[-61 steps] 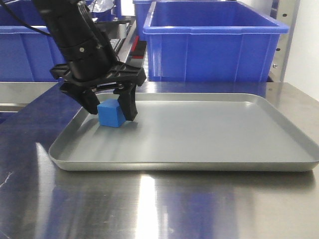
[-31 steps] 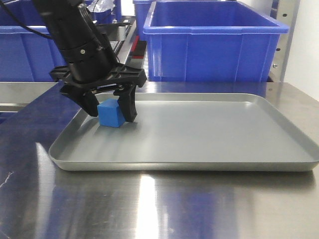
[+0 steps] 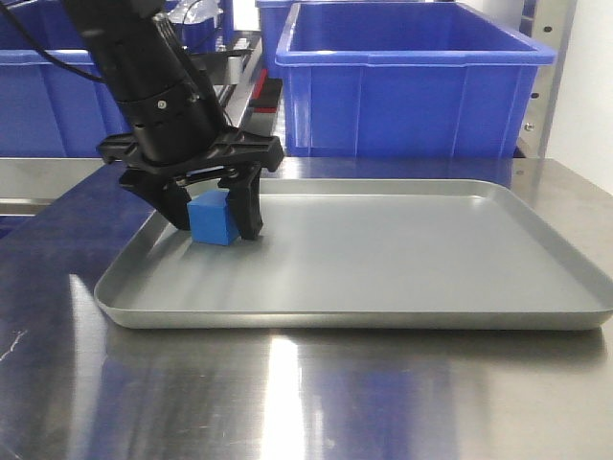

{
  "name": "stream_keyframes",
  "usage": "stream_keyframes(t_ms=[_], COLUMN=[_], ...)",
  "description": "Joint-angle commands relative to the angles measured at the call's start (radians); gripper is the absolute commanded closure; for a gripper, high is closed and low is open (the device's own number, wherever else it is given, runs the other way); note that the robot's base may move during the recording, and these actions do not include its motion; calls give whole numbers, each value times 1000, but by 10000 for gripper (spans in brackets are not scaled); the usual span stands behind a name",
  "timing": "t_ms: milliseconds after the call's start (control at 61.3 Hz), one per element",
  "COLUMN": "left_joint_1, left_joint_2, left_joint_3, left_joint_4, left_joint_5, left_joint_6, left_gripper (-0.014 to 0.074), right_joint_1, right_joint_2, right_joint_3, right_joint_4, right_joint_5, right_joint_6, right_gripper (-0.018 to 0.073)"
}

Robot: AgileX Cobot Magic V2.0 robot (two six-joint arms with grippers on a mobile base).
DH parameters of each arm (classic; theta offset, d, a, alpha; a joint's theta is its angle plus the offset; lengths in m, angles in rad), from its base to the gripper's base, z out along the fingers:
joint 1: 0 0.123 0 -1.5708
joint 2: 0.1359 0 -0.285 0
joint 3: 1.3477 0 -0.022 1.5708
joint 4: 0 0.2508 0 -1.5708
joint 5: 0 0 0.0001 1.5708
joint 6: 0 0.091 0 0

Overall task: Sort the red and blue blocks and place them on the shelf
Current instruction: 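Close the left gripper on the blue cube, then lift the blue cube off the tray with the left gripper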

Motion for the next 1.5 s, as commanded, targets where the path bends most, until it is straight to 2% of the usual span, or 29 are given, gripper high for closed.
stream_keyframes(t_ms=[0, 114, 196, 310, 391, 424, 473, 701, 946, 1109, 1256, 1484], left_joint_1=[-9, -9, -9, -9, -9, -9, -9, 9, 86, 169, 242, 373], left_joint_2=[-48, -48, -48, -48, -56, -59, -68, -155, -297, -433, -572, -835], left_joint_3=[-29, -29, -29, -29, -31, -33, -37, -37, -37, -9, 100, 408], left_joint_4=[-18, -18, -18, -18, -9, 2, 12, 52, 52, 52, 52, 46], left_joint_5=[-21, -13, -6, 3, 8, 8, 5, -7, -13, -56, -146, -335], left_joint_6=[-13, -13, -28, -39, -39, -39, -39, -39, -39, -39, -54, -61], left_gripper=[93, 99, 154, 311, 491, 535, 507, 520, 520, 520, 520, 520], right_joint_1=[-5, -5, -5, -5, -5, -5, -5, -5, -5, -5, -5, -5], right_joint_2=[-2, -2, -2, -2, -2, -2, -2, -2, -2, -2, -2, -2], right_joint_3=[-28, -28, -28, -28, -28, -28, -28, -28, -28, -28, -28, -28], right_joint_4=[-18, -18, -18, -18, -18, -18, -18, -18, -18, -18, -18, -18], right_joint_5=[-87, -87, -87, -87, -87, -87, -87, -87, -87, -87, -87, -87], right_joint_6=[-4, -4, -4, -4, -4, -4, -4, -4, -4, -4, -4, -4], right_gripper=[501, 501, 501, 501, 501, 501, 501, 501, 501, 501, 501, 501])
